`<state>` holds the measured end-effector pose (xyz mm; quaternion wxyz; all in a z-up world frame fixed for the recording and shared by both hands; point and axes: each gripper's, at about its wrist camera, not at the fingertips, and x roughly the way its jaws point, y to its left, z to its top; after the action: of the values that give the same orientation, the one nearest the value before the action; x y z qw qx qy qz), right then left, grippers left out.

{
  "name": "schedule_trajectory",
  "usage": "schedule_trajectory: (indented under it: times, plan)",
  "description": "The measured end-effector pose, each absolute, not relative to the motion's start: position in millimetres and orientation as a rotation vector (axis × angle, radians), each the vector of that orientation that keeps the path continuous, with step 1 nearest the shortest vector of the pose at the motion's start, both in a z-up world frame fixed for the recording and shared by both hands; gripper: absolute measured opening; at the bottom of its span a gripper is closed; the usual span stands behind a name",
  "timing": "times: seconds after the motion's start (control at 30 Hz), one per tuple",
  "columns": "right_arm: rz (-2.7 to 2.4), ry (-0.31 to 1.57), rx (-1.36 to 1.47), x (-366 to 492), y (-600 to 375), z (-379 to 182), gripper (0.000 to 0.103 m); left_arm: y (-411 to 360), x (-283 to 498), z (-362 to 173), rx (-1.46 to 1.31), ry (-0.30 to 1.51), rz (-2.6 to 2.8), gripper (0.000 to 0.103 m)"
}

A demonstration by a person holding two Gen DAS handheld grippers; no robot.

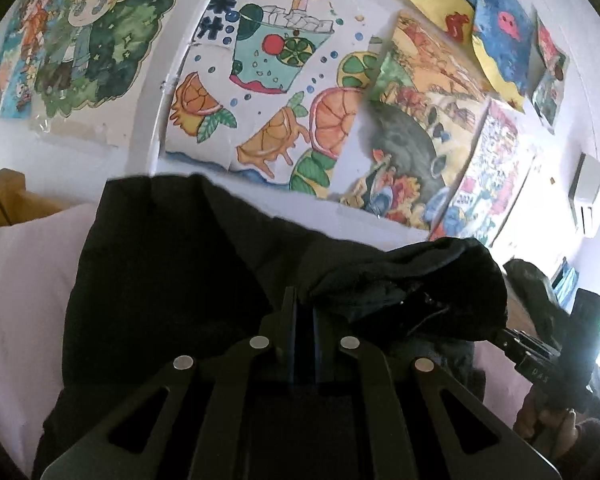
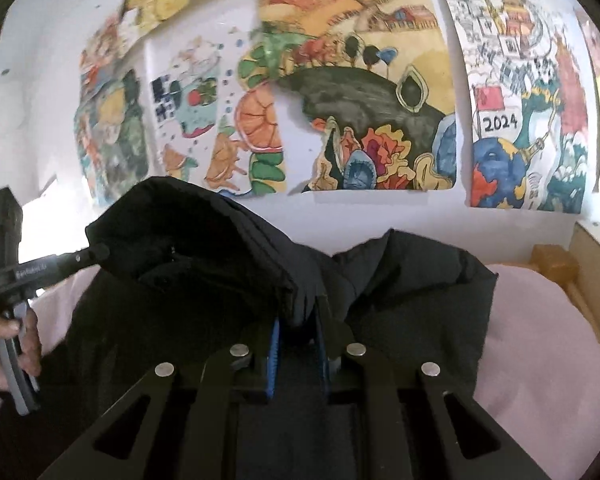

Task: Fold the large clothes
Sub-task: 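Lift and fold the jacket over with both tools toward the collar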

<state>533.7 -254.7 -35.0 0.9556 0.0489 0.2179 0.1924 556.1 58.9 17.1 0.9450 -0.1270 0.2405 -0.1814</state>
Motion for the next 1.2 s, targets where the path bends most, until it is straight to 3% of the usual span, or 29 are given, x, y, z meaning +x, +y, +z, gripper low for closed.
schedule_trajectory:
  times: [0.27,0.43,0.53,0.57,0.73,0.9,0.93,1.03,1.2]
  plan:
    - [0.396,0.484,0.118,528,-258,-69,0.015,64,567,-34,-0.285,0.577,-0.312,0.004]
    - [0.4,0.464,0.248,519,-284,-44,0.016,71,581,-40,-0.283,0.629,-0.332,0.004]
    - [0.352,0.381,0.228,517,-286,-14,0.039,71,583,-39,-0.269,0.629,-0.334,0.004]
    - [0.345,0.371,0.216,520,-282,-6,0.04,71,584,-40,-0.279,0.629,-0.334,0.004]
    - [0.367,0.467,0.166,556,-247,-14,0.04,72,585,-41,-0.287,0.654,-0.366,0.004]
    - [0.299,0.6,0.165,570,-236,-64,0.035,77,567,-13,-0.273,0.689,-0.362,0.007]
    - [0.286,0.601,0.138,569,-236,-69,0.034,77,561,-8,-0.259,0.662,-0.359,0.01]
    - [0.266,0.592,0.094,567,-237,-75,0.032,69,543,9,-0.168,0.545,-0.347,0.04]
    - [0.243,0.571,0.055,564,-232,-74,0.032,30,554,7,-0.101,0.518,-0.371,0.042]
